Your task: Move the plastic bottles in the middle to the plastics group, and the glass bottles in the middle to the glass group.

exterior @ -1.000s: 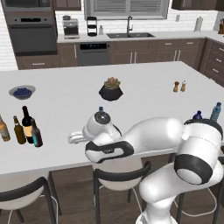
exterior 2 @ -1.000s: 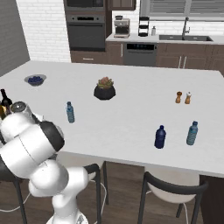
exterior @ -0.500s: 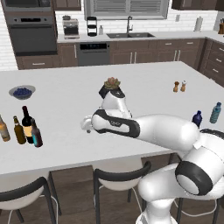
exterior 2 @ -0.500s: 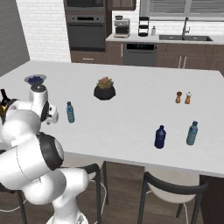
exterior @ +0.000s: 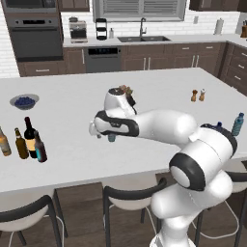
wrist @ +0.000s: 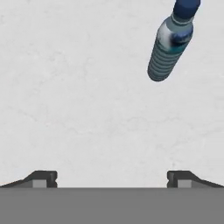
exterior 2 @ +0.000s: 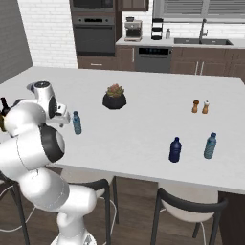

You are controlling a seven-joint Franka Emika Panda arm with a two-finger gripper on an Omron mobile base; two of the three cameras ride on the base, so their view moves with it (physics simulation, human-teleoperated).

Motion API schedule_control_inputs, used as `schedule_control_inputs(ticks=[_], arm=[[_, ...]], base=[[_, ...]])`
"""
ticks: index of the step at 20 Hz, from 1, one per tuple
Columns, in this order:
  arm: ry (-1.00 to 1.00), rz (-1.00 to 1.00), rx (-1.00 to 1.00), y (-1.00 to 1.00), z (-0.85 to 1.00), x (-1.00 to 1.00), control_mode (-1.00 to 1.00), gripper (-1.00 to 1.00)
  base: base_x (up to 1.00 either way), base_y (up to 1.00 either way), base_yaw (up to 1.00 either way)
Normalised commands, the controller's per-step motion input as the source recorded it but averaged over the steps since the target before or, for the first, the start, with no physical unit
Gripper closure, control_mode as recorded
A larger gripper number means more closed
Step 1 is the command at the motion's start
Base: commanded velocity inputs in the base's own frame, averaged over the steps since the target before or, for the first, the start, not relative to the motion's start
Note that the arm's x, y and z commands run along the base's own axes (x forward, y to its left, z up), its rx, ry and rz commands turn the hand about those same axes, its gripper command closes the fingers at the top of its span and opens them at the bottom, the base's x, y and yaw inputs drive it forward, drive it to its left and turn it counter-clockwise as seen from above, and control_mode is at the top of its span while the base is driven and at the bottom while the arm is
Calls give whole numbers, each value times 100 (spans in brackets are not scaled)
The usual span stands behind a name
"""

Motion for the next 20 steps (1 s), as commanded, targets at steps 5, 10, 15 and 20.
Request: schedule_control_inputs(ticks=[5, 10, 15, 20], arm=[[-20, 0, 0, -31, 3, 66, -100, -100], [-5, 0, 0, -41, 32, 39, -100, -100], [0, 0, 0, -40, 19, 6, -100, -100], [2, 0, 0, -14, -4, 33, -100, -100]], base=[[0, 0, 0], [0, 0, 0], [0, 0, 0], [0, 0, 0]])
